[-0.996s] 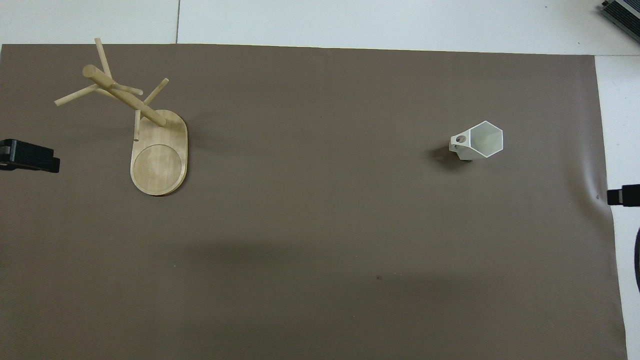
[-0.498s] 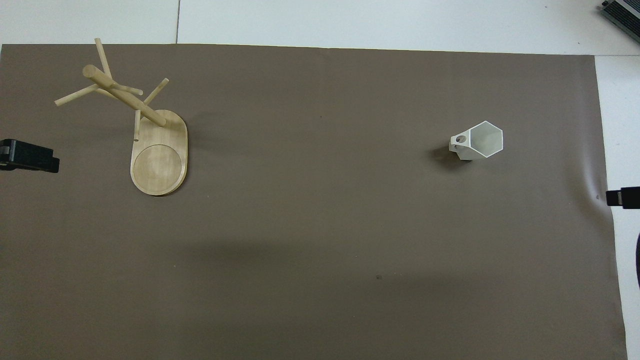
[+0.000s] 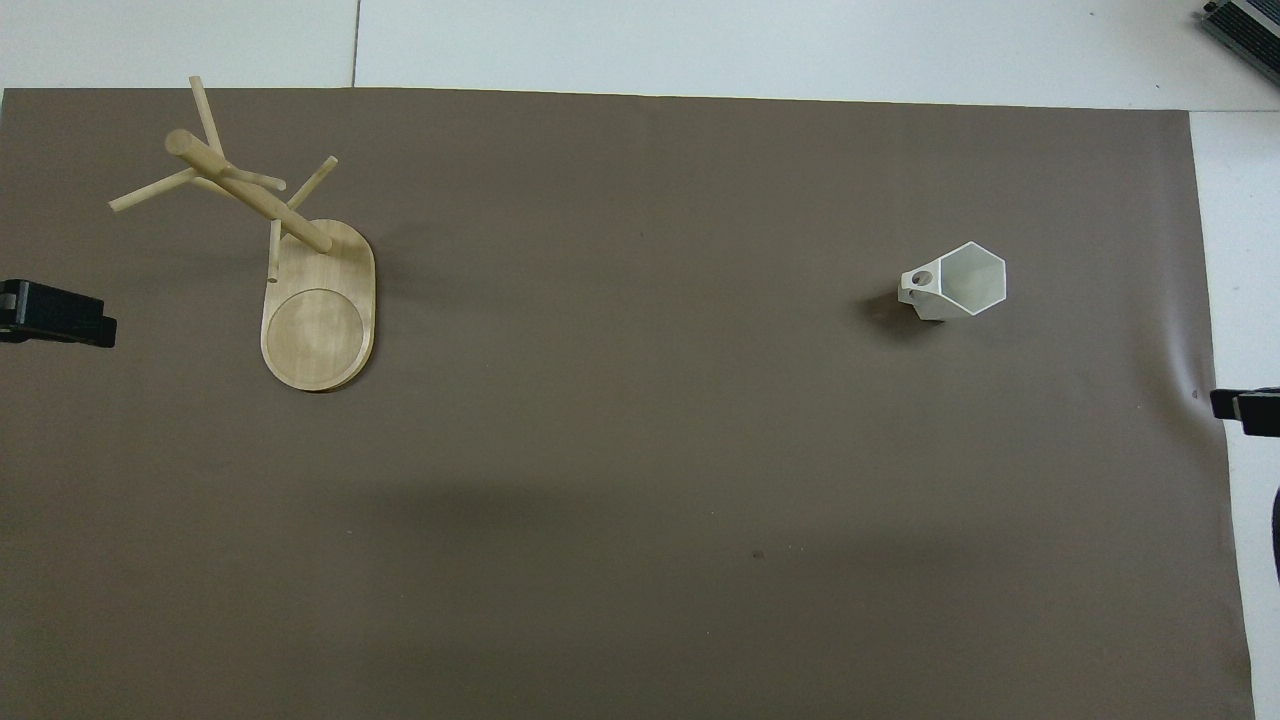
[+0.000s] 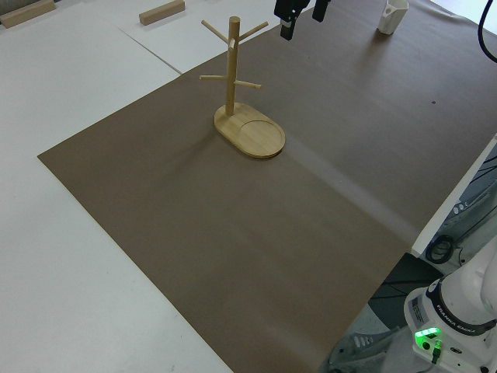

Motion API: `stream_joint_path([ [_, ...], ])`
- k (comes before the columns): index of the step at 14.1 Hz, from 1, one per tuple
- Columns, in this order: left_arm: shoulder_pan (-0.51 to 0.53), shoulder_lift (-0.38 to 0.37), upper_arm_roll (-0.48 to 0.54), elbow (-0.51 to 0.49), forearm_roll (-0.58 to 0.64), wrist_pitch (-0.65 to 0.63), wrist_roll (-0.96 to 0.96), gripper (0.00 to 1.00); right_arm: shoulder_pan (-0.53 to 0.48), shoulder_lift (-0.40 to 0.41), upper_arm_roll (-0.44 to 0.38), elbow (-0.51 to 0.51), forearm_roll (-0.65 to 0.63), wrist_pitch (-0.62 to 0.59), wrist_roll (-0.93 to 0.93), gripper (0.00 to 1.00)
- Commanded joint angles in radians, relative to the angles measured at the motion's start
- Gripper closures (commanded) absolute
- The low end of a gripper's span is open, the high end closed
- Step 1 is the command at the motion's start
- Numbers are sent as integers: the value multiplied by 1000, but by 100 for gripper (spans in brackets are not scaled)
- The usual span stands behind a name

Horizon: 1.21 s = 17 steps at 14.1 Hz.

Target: Hang cup on rack

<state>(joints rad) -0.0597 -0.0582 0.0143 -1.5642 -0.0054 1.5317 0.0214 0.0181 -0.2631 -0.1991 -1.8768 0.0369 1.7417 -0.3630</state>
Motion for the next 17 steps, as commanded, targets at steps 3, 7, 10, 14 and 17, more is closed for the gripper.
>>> stream_joint_path([
  [3,1,-25,1,-25,16,-7,-6,0,-10,-24,7,-183,-9,213,71,0],
  [7,1,-25,3,-25,16,-7,-8,0,0,95,7,-229,3,407,134,0],
  [10,1,-25,3,-24,16,-7,-8,0,5,211,13,-229,9,544,141,0],
  [14,1,-25,3,-25,16,-8,-6,0,6,332,36,-225,50,686,156,0],
  [17,1,-25,3,-25,16,-7,-6,0,6,407,56,-219,66,780,176,0],
])
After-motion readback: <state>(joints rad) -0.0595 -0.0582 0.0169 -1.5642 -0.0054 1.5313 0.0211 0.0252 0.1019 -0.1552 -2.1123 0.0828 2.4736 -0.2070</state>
